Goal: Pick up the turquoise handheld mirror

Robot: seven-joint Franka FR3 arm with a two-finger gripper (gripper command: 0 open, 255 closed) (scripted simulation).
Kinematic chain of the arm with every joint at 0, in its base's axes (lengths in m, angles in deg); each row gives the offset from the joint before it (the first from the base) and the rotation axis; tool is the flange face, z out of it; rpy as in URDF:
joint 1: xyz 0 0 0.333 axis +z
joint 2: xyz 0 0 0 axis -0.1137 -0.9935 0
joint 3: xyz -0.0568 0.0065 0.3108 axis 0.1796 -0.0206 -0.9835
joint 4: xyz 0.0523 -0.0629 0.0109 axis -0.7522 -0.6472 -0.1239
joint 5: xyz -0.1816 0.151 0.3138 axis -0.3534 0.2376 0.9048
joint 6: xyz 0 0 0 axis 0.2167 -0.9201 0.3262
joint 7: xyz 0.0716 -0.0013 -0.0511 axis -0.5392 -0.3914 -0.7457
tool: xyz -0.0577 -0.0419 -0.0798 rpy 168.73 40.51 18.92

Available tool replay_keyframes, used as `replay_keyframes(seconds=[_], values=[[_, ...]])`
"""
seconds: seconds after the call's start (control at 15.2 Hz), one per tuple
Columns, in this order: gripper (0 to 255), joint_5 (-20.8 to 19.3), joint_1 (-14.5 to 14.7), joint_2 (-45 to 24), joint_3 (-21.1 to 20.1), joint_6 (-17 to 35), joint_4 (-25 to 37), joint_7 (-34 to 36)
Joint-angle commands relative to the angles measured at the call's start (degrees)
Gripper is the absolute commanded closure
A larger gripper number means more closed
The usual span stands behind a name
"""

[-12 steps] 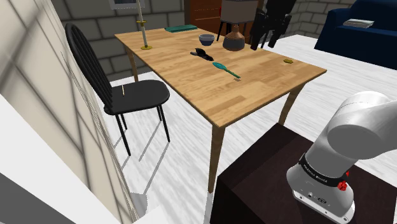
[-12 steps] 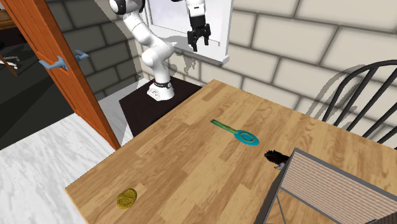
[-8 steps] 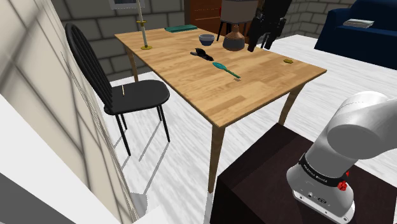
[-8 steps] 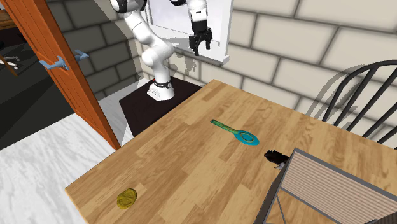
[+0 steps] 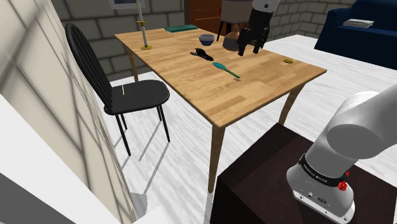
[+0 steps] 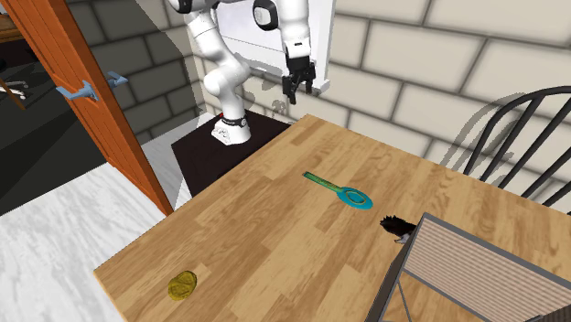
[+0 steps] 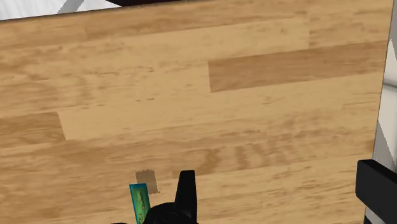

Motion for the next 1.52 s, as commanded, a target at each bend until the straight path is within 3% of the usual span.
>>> replay_keyframes(seconds=[0.0,0.79,1.45], values=[[0,0.3,0.1,-4.4,1.4,2.4,1.8,-1.8],[0,8.2,-0.9,-31.4,7.8,9.4,18.8,-14.3],[0,16.4,-6.9,-55.4,7.4,7.0,42.2,-22.1]])
